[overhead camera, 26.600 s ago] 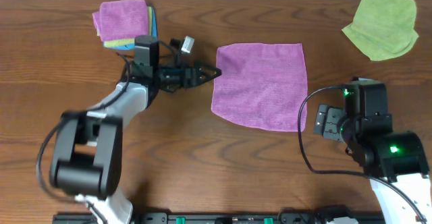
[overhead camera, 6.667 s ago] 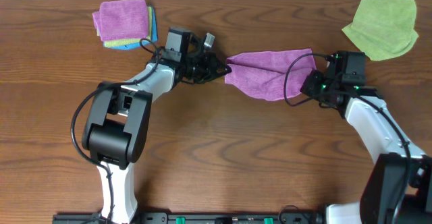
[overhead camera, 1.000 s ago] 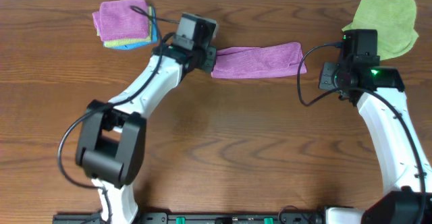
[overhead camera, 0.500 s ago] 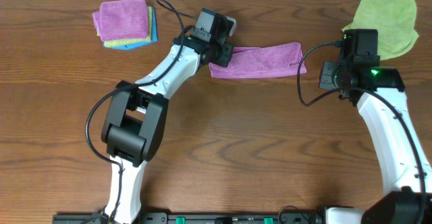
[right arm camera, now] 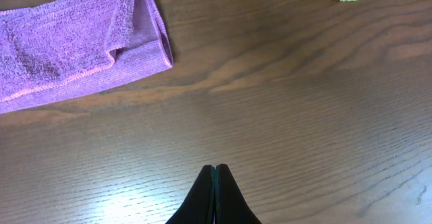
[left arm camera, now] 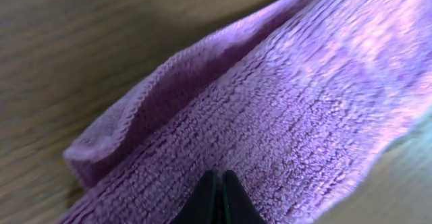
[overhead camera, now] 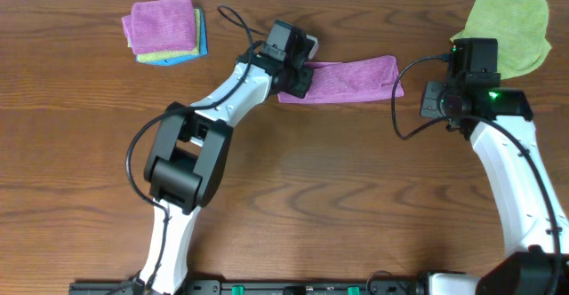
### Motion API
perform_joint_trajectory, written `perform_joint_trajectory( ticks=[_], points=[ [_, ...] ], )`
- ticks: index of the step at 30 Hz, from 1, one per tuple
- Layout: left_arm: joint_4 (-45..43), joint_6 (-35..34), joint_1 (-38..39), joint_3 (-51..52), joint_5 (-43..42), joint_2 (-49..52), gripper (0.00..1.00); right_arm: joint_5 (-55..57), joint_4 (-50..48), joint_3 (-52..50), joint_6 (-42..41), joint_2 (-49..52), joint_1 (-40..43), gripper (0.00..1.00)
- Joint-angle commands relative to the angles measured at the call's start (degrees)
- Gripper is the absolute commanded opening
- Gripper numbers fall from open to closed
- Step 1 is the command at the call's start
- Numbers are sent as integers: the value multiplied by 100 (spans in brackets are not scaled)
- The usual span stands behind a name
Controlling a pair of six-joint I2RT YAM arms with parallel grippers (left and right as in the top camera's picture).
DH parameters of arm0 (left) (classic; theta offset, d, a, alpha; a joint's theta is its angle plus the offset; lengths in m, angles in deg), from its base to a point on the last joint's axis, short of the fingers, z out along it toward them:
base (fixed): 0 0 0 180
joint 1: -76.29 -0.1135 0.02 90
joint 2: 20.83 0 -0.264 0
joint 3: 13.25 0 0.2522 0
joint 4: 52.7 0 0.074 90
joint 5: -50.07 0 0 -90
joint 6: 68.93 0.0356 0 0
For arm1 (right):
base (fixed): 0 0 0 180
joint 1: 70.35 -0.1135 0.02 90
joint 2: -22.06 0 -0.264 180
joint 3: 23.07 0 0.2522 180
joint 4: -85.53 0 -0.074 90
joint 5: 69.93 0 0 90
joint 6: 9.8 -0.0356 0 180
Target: Fold the cloth
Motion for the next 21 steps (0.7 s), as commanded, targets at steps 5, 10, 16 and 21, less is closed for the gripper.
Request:
perform_joint_trajectory(
  ticks=[5,10,16,21],
  points=[
    [15,87,-2,-114,280,181,6,59,9,-9,66,-109,-22,2],
    [409,404,-2,-114,437,181,6,59,13,-9,66,-109,-22,1],
    [903,789,-39,-114,732,179,6,59,13,-9,66,-109,-22,2],
    [1252,811,-105,-114,704,175,6,59,15,-98,90,-31,-9,1]
  ],
)
